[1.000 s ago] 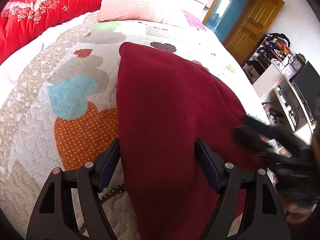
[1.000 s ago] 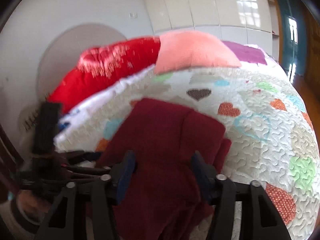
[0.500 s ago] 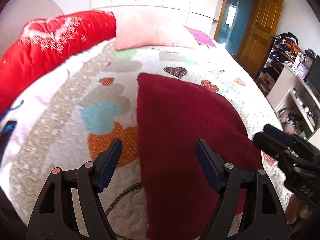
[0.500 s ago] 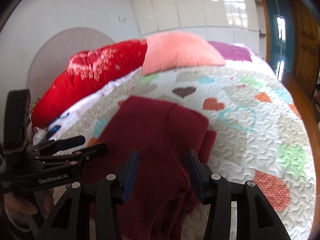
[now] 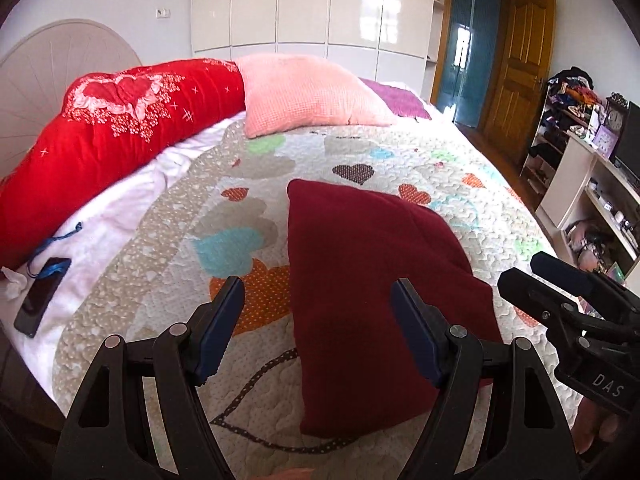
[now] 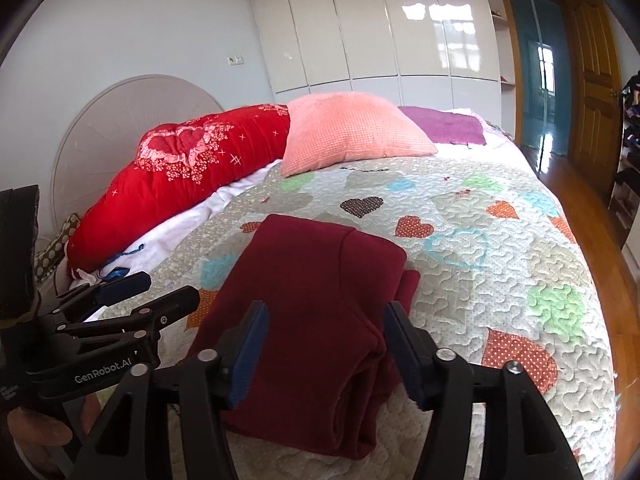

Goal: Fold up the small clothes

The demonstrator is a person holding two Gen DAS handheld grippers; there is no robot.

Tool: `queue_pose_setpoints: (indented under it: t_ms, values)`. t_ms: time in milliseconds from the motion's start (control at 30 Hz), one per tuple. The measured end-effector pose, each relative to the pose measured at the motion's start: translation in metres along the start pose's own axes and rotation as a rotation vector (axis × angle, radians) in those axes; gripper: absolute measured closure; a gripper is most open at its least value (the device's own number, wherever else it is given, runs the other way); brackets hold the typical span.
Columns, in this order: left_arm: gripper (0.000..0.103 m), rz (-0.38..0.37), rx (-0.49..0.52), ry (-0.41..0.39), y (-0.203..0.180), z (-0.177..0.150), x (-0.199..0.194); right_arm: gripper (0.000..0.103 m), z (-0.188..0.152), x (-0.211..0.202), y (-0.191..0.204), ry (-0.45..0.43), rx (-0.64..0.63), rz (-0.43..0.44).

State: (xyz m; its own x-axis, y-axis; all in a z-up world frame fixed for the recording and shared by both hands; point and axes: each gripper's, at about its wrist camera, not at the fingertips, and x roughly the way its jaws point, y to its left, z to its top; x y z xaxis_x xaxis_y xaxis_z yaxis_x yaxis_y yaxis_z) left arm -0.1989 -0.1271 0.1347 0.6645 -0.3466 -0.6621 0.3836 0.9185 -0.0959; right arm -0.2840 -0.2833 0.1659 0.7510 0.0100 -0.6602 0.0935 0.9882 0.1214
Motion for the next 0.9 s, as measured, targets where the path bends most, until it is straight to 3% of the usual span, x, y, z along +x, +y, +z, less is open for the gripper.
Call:
queue_pose_setpoints:
  t_ms: [900]
  values:
    - [0.027, 0.014, 0.030, -0.024, -0.006, -0.001, -0.016, 0.035, -0.002, -0.011, 0.008, -0.008, 0.006, 0.024]
